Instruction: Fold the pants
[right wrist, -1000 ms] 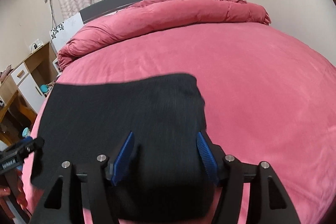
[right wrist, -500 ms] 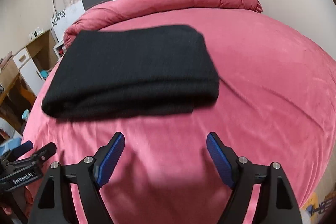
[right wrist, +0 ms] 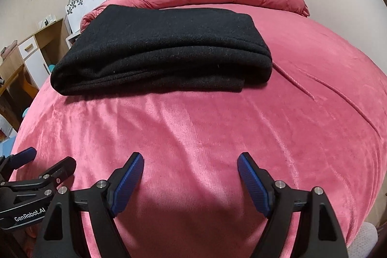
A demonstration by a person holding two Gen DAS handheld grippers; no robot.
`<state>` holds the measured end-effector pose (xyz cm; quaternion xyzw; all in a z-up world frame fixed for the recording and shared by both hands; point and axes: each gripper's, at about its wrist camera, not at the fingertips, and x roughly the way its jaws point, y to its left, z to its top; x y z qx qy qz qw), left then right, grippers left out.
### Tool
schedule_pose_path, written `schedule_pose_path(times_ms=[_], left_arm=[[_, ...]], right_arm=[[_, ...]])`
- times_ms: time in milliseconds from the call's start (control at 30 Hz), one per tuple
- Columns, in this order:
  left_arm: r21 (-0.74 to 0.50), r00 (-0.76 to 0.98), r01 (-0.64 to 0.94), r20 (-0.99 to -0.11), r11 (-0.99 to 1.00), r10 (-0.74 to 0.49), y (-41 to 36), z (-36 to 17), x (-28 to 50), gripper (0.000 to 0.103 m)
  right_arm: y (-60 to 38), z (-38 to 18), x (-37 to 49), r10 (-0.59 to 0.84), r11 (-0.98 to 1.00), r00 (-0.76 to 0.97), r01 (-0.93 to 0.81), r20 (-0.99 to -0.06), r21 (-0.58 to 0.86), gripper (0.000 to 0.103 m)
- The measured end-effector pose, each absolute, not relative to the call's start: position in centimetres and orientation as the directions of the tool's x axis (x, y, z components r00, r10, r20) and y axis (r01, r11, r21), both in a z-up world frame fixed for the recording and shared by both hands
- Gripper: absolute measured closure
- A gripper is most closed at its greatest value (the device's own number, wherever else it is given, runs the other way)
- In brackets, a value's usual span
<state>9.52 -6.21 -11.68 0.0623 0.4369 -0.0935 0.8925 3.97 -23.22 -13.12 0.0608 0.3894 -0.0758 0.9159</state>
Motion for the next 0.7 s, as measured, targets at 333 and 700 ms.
schedule_pose_path(times_ms=[333,700], left_arm=[[0.026,0.589,0.221,-0.800,0.975,-0.112,-5.9,-11.8,10.3,0.000],[0.019,0.588,0.222,-0.800,0.975,-0.119,-5.9,-12.0,10.4,0.000]], right_arm=[[-23.0,-13.7,3.0,-0.091,0.981,0.680,0.187,-0.727,0.052,0.019],[-22.7,-13.9,3.4,-0.109,0.982,0.674,0.188,-0.730,0.027,0.016]])
